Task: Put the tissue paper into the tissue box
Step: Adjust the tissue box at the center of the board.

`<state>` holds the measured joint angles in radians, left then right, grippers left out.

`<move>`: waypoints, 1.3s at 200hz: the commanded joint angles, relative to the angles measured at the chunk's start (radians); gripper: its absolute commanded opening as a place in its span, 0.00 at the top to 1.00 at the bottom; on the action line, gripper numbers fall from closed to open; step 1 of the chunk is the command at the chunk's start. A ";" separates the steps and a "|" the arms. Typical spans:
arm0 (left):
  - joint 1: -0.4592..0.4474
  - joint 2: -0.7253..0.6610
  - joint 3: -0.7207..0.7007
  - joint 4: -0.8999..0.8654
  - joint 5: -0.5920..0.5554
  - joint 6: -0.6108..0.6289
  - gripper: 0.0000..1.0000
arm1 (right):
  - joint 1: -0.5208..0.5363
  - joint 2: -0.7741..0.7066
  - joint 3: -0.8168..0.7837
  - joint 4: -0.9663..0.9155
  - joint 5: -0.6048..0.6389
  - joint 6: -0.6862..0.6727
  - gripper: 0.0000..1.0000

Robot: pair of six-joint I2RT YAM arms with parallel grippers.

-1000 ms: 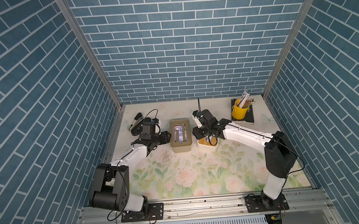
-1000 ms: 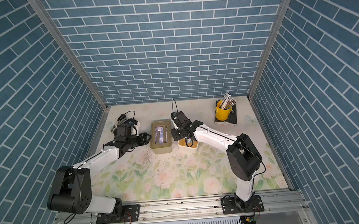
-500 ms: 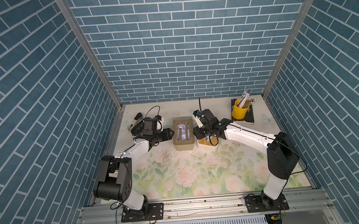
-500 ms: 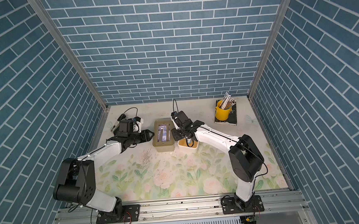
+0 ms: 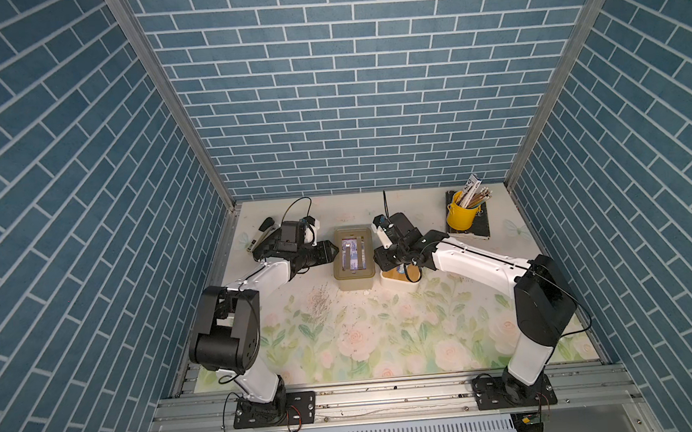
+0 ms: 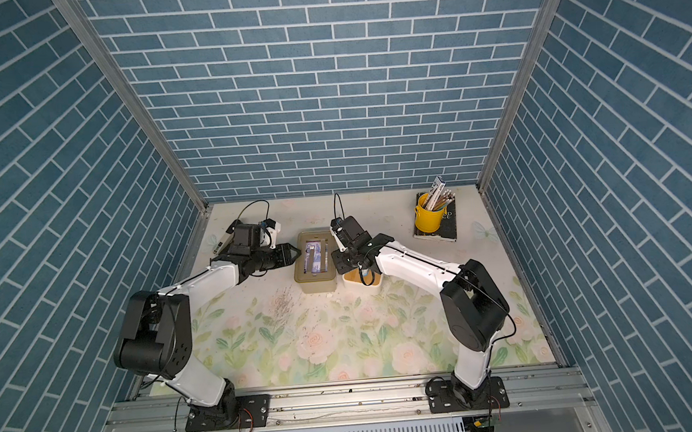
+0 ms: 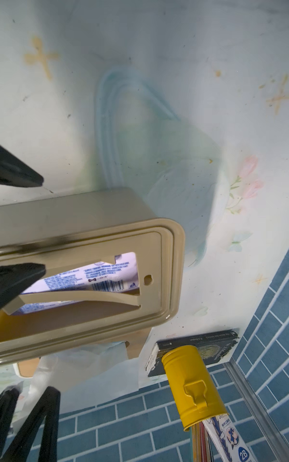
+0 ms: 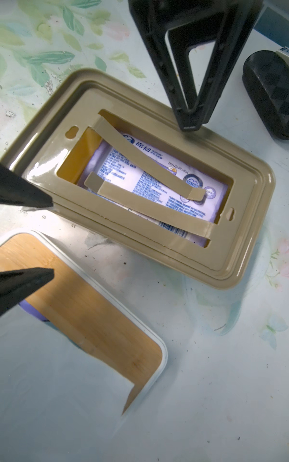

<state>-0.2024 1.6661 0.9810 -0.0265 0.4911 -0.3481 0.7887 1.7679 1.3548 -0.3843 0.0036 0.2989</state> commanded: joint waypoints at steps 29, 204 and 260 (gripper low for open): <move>0.003 0.027 -0.002 0.034 0.038 -0.004 0.60 | -0.005 -0.025 0.007 -0.034 -0.004 -0.041 0.57; 0.003 0.024 -0.085 0.099 0.046 -0.014 1.00 | -0.019 -0.059 -0.017 -0.065 0.024 -0.046 0.60; 0.034 -0.066 -0.112 0.195 0.101 -0.085 1.00 | -0.029 -0.126 -0.044 -0.049 0.040 -0.041 0.61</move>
<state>-0.1932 1.6463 0.8959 0.1333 0.5713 -0.4026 0.7689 1.7119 1.3373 -0.4343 0.0231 0.2794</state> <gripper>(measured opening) 0.112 0.394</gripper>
